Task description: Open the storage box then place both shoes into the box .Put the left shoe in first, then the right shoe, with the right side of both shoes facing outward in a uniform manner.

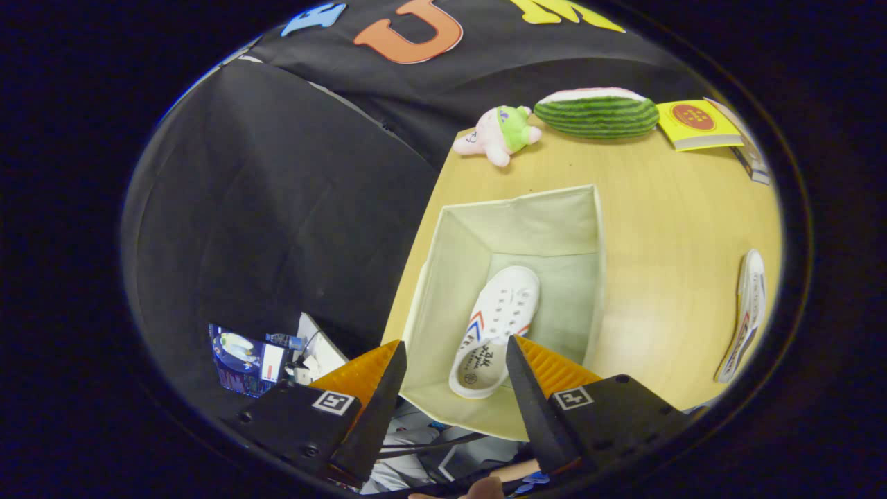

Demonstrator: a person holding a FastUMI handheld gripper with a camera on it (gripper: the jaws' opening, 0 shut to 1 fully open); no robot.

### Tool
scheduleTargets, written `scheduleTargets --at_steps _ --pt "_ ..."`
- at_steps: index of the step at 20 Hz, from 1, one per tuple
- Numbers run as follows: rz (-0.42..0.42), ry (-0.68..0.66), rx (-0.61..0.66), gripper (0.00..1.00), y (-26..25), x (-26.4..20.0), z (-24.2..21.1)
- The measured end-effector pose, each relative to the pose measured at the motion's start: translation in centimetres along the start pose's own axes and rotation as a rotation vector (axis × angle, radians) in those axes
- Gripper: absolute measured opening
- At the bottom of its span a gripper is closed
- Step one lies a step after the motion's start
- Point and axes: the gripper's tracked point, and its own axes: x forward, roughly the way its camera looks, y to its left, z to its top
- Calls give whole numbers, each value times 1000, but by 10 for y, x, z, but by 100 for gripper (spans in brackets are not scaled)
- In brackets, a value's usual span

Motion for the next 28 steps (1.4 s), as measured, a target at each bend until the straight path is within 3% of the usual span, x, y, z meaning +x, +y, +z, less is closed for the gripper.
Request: scheduleTargets --at_steps 4,7,12,16,21,28 --pt "-74 -72 -12 89 -54 -55 10" --pt "-186 -107 -18 89 -124 -94 13" --pt "-420 -57 37 89 -269 -138 -17" --pt "-557 13 55 89 -363 -141 -41" --pt "-602 75 80 89 -421 -125 -59" --pt "-522 83 151 89 -442 -93 -46"
